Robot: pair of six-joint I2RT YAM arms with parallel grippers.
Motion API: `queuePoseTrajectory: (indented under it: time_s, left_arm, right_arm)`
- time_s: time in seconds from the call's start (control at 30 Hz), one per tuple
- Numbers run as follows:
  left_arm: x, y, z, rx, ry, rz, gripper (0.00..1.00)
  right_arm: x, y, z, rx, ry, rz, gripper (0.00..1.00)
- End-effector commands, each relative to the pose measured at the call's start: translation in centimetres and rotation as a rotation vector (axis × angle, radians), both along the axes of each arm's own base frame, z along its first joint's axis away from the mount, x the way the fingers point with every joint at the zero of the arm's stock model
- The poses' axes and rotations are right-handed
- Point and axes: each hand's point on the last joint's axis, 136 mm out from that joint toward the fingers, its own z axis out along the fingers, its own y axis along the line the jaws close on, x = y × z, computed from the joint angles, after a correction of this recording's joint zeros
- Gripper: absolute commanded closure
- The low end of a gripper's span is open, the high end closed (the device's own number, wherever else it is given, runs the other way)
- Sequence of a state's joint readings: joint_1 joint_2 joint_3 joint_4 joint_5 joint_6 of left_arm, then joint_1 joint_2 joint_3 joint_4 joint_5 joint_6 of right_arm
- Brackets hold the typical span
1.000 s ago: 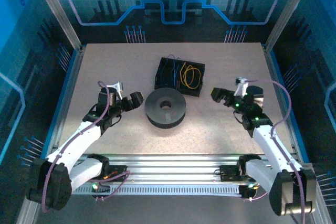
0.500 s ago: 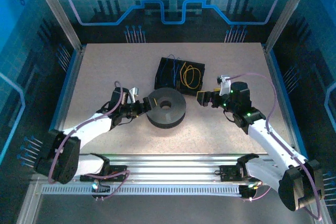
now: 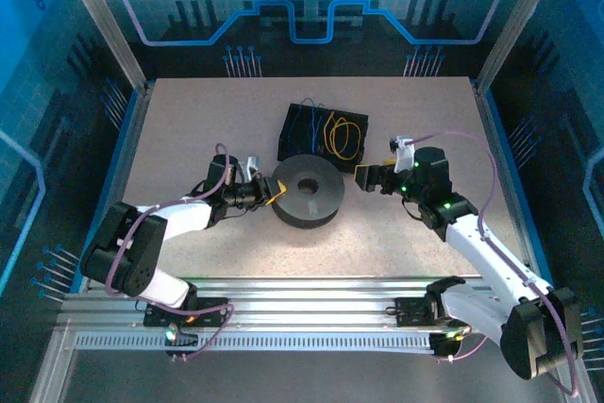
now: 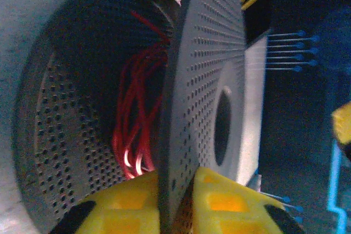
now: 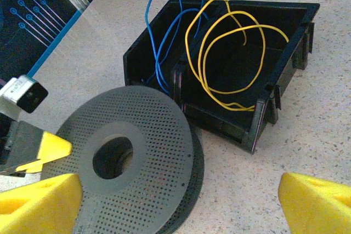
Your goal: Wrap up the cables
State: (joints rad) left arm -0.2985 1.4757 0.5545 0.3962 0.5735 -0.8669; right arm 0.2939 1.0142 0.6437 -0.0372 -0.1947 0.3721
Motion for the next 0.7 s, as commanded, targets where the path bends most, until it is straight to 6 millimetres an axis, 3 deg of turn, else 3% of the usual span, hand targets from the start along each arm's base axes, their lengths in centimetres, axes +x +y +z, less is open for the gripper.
queuePoseTrajectory:
  time_s: [0.0,0.3,0.5,0.67]
  left_arm:
    - [-0.1,-0.1,2.2,0.029,-0.066,-0.026,1.00]
    - [-2.1,4.3,7.3,0.372,-0.136,0.052,1.00]
    - [-2.7,7.9,10.1,0.626,-0.164,0.129,1.00]
    - [-1.5,8.2,11.8,0.733,-0.215,0.155,1.00]
  right_arm:
    - [0.1,0.7,0.9,0.004,-0.011,0.026,0.07]
    - [0.7,2.5,1.3,0.061,0.055,0.074,0.11]
    - [2.4,6.2,2.4,0.060,0.102,0.136,0.14]
    - [4.4,10.4,3.1,0.022,0.121,0.201,0.16]
